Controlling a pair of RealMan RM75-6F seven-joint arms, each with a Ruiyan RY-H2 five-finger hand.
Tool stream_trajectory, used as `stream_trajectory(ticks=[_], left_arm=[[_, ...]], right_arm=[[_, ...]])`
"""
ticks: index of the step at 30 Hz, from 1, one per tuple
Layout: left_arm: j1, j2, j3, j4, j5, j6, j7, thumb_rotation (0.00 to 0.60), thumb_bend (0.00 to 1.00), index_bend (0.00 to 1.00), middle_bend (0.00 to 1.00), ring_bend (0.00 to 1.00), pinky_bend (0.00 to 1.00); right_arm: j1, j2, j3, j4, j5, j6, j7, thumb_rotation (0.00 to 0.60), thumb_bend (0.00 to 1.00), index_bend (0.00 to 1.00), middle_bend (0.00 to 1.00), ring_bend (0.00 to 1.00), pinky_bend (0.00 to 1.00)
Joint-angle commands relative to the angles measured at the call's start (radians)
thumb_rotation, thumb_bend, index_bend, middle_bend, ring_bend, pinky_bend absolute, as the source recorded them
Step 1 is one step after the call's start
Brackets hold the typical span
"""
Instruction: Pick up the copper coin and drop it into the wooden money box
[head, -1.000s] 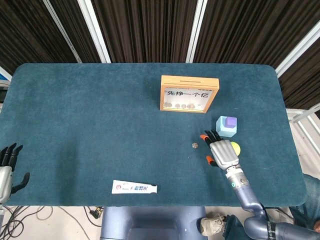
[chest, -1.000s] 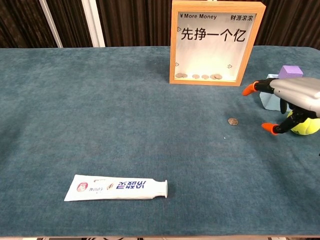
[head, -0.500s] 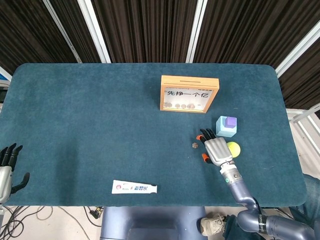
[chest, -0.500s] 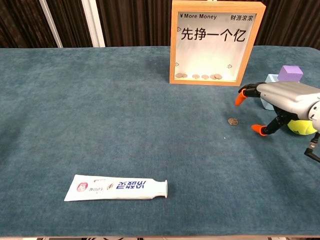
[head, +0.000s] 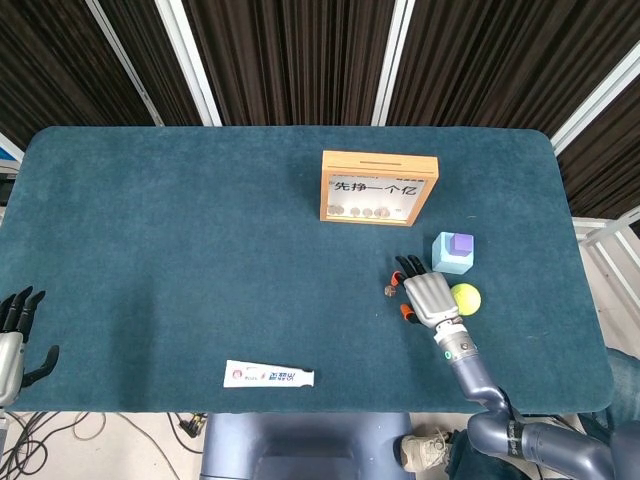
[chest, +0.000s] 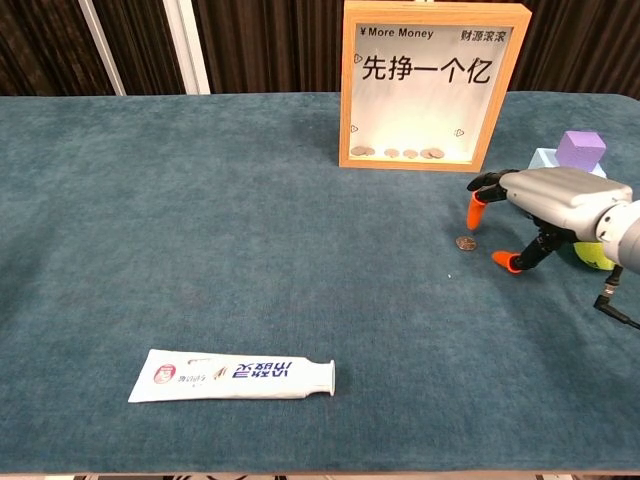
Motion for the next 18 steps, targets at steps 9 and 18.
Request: stream_trajectory(ticks=[9,18], left_arm=[[-0.001,0.002,0.0,-0.002,-0.002,-0.001,-0.001,0.6,0.36,0.09,0.0,0.0,0.0],[-0.001,0.003,0.0,-0.003,-0.004,-0.003,0.001,0.6,0.36,0.09,0.0,0.0,0.0]], right_arm=[[0.016,-0.028,-0.007,0.036,0.006,-0.006,0.004,0.6,0.43,0.4,0.11,0.1,0.85],[0.024,-0.041,-0.007,0.053,0.015,-0.009,0.007,0.6,0.43,0.42,0.11,0.1,0.89]])
